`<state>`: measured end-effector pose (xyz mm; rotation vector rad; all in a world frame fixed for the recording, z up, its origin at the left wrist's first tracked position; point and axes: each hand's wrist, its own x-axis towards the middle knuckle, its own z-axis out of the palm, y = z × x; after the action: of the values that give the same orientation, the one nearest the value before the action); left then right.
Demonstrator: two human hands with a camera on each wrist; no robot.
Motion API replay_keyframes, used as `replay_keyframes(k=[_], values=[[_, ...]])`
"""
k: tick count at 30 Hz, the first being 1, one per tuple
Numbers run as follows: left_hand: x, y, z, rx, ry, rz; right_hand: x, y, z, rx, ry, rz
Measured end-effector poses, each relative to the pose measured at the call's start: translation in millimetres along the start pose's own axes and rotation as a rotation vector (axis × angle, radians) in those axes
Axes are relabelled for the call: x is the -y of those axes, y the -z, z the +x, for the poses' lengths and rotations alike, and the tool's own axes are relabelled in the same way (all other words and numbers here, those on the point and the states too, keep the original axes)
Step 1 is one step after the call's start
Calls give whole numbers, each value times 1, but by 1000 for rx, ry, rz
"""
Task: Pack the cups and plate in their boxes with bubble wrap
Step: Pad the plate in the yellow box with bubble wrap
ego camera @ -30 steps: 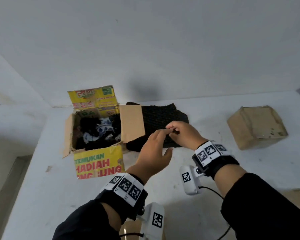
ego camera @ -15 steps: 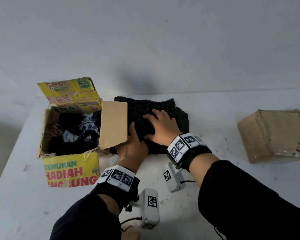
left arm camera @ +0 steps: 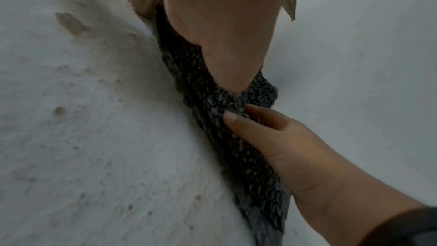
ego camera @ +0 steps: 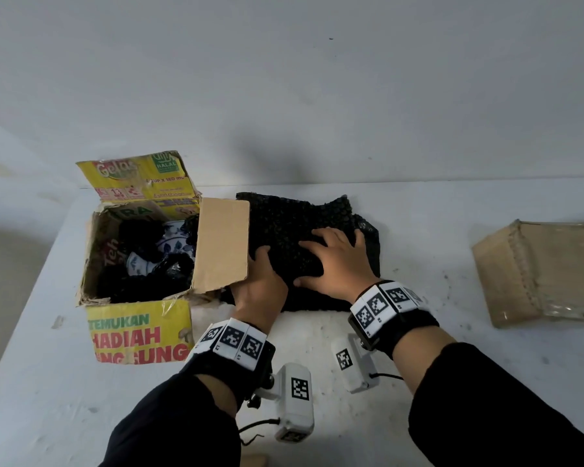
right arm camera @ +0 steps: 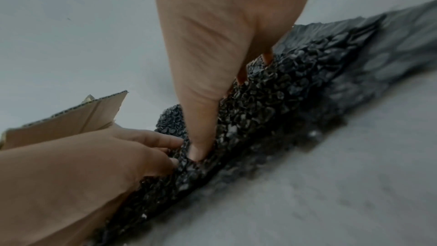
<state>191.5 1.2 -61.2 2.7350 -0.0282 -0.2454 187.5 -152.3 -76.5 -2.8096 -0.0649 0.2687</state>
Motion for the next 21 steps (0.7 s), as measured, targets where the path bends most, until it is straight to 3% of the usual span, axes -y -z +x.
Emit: replay_keyframes(k=[2,7,13,17,21], values=[[-4,2,-2,-69,8,73,-2,-2,-9,-65,-38,41],[-9,5,-2,68,170,-122,-14,-14,-24,-258,-134,81],[-7,5,-3,140,240,-141,-3,-4,-29,-168,-492,28],[-16,16,-9,138,194,-203,-1,3,-27,-143,-625,150],[-26,26,-20,174,-6,-242,-8,8,-36,-248,-631,507]])
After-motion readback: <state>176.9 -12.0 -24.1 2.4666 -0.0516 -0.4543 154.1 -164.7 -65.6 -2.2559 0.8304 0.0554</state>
